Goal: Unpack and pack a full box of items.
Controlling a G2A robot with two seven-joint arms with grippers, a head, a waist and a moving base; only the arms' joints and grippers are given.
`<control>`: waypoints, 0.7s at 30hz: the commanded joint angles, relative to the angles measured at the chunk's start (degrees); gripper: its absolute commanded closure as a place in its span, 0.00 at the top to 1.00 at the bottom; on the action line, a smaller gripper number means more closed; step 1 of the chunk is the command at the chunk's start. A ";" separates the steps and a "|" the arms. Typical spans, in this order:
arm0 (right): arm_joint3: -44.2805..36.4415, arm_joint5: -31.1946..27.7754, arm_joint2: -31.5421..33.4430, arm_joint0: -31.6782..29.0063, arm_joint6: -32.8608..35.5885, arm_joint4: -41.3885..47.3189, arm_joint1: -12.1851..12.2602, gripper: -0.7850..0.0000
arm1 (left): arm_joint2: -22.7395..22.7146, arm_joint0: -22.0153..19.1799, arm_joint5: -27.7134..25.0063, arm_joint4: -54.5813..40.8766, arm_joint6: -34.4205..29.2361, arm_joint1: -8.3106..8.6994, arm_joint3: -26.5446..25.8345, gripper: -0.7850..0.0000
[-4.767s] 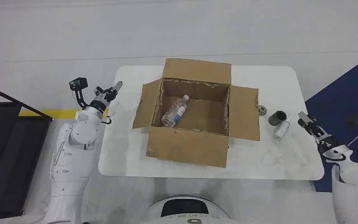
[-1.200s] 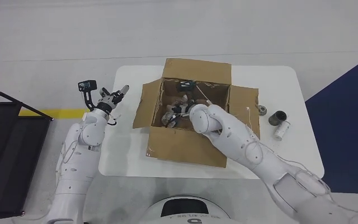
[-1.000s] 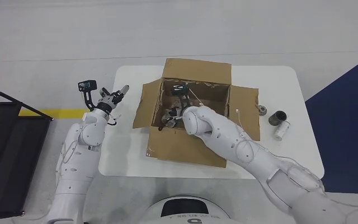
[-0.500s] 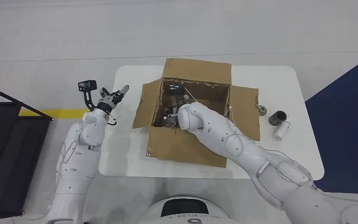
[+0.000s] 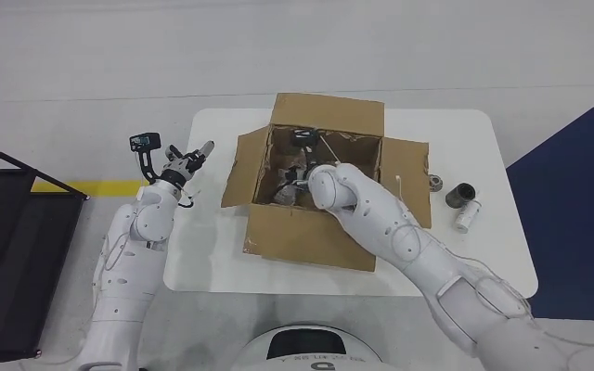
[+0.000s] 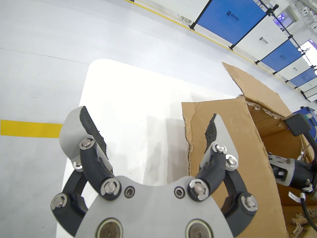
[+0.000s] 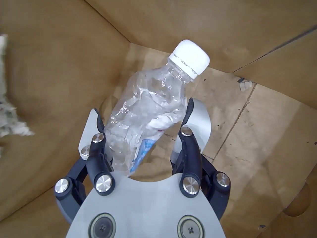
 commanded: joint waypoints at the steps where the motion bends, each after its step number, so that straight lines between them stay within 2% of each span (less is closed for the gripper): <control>1: -3.22 -1.05 1.86 -1.77 0.33 -1.32 0.97 0.00 | 0.00 0.00 0.00 0.00 0.00 0.00 0.00 1.00; 11: -19.23 -9.47 12.15 -12.16 -1.10 -6.20 5.16 0.00 | 0.00 0.00 0.00 0.00 0.00 0.00 0.00 1.00; 16: -23.53 -13.32 15.74 -15.92 -1.92 -7.01 6.24 0.00 | 0.00 0.00 0.00 0.00 0.00 0.00 0.00 1.00; 21: -23.92 -15.29 17.20 -16.99 -1.75 -7.50 6.56 0.00 | 0.00 0.00 0.00 0.00 0.00 0.00 0.00 1.00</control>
